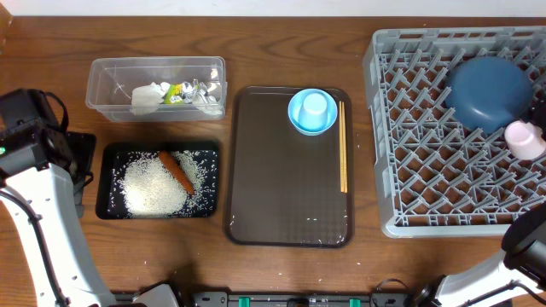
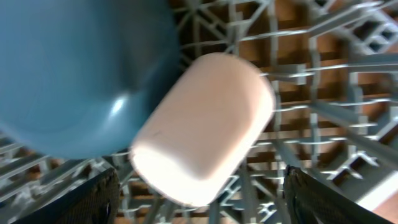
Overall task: Sort waste into correct bins and load items into the dishwasher rack
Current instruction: 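Carry the cup to the rack's right edge and release it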
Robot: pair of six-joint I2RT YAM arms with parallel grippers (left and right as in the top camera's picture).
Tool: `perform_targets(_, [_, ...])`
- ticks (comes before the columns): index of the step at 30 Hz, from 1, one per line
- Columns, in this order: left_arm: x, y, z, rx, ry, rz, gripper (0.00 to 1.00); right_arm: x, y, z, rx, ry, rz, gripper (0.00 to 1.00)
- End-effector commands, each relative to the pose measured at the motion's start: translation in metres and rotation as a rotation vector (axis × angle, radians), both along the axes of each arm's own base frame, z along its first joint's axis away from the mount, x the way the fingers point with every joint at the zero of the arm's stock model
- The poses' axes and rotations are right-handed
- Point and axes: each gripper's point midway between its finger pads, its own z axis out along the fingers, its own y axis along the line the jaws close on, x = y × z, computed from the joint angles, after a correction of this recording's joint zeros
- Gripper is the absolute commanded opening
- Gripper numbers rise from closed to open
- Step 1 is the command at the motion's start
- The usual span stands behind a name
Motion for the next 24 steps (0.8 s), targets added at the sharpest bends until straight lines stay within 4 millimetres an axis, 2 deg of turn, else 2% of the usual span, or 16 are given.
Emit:
perform_targets(1, [0.000, 0.002, 0.001, 0.005, 0.007, -0.002, 0.99, 0.009, 0.021, 0.034, 0.013, -0.106, 0.053, 0.81])
perform_targets(4, [0.000, 0.002, 0.001, 0.005, 0.007, -0.002, 0.99, 0.013, 0.032, 0.053, -0.022, -0.150, 0.082, 0.76])
perform_targets(6, [0.000, 0.002, 0.001, 0.005, 0.007, -0.002, 0.99, 0.015, 0.039, 0.062, -0.041, -0.164, 0.100, 0.60])
perform_targets(7, [-0.001, 0.002, 0.001, 0.005, 0.007, -0.002, 0.99, 0.015, 0.039, 0.063, -0.050, -0.161, 0.101, 0.57])
perform_targets(10, [-0.001, 0.002, 0.001, 0.005, 0.007, -0.003, 0.99, 0.016, 0.045, 0.057, -0.064, -0.126, 0.113, 0.36])
perform_targets(13, [-0.001, 0.002, 0.001, 0.005, 0.007, -0.002, 0.99, 0.020, 0.054, 0.043, -0.044, -0.086, 0.132, 0.13])
perform_targets(14, [-0.001, 0.002, 0.001, 0.005, 0.007, -0.003, 0.99, 0.021, 0.055, 0.038, -0.047, -0.064, 0.134, 0.09])
perform_targets(19, [-0.001, 0.002, 0.001, 0.005, 0.007, -0.002, 0.99, 0.014, 0.043, 0.015, -0.085, 0.042, 0.071, 0.02])
perform_targets(24, [0.000, 0.002, 0.001, 0.005, 0.007, -0.002, 0.99, 0.012, 0.027, 0.011, -0.109, 0.047, 0.041, 0.02])
